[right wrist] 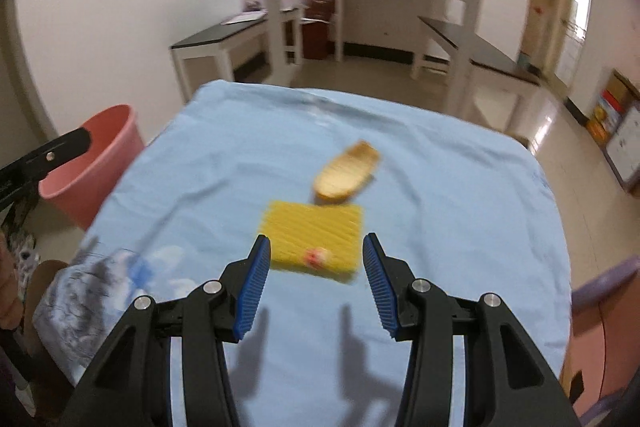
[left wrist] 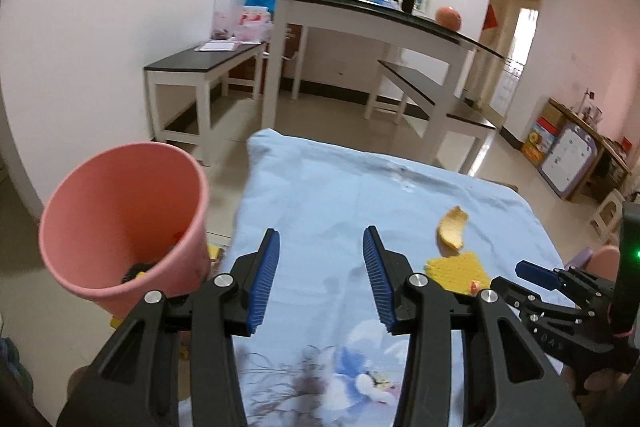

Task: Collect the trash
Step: 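Move both open tools back over the remaining trash on the cloth, then grasp the curved yellow cracker with the right tool while the left tool approaches the foam net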

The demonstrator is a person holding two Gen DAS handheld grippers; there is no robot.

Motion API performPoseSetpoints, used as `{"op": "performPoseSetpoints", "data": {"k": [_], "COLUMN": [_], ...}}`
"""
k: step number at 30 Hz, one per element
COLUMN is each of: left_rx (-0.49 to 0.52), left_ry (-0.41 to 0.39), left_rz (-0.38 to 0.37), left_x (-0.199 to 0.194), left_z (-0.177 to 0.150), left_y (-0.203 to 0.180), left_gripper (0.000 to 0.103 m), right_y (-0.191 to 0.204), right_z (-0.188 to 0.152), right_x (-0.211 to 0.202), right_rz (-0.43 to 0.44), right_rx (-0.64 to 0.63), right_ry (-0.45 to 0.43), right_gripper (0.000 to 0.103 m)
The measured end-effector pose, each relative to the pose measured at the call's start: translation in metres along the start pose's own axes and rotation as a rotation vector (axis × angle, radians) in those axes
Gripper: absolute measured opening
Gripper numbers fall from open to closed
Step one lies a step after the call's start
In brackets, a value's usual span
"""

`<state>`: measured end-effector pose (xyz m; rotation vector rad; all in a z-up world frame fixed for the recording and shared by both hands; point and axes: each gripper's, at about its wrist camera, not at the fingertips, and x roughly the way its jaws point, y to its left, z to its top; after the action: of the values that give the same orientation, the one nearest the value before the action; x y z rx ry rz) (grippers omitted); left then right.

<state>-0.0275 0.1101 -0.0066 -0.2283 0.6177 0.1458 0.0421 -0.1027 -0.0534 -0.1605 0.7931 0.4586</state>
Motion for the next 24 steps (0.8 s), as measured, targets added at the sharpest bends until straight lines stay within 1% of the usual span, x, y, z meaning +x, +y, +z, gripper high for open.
{"op": "performPoseSetpoints", "data": {"k": [3,6,8,12,15,18,24], "left_rx": [0.011,0.011,0.008,0.038,0.058,0.069,0.096], "left_ry": [0.011,0.027,0.044,0.067,0.081,0.093,0.109], "left_rz": [-0.020,-0.044,-0.068,-0.095,-0.113,-0.137,-0.169], "left_x": [0.004,0.009,0.013,0.019,0.023,0.029,0.040], "left_z": [-0.003,-0.005,-0.008,-0.013,-0.017,-0.018,-0.017], "left_y": [-0.007,-0.014,-0.019,-0.031,-0.038,-0.045,-0.057], "left_gripper": [0.044,0.044,0.044,0.044,0.044,0.044,0.044], "right_y": [-0.018,-0.030,-0.031,-0.031,-0.037,-0.041,-0.040], "right_z": [-0.004,0.003,0.009,0.026,0.042,0.056,0.070], "right_x": [0.004,0.006,0.008,0.018,0.030,0.046,0.086], "right_rz": [-0.019,-0.007,0.004,0.002,0.006,0.052,0.092], "right_rx": [0.047,0.097,0.107,0.078,0.072,0.069,0.036], "right_ry": [0.012,0.005,-0.004,-0.021,-0.025,-0.007,0.052], "right_gripper": [0.047,0.048,0.052,0.053,0.053,0.053,0.053]}}
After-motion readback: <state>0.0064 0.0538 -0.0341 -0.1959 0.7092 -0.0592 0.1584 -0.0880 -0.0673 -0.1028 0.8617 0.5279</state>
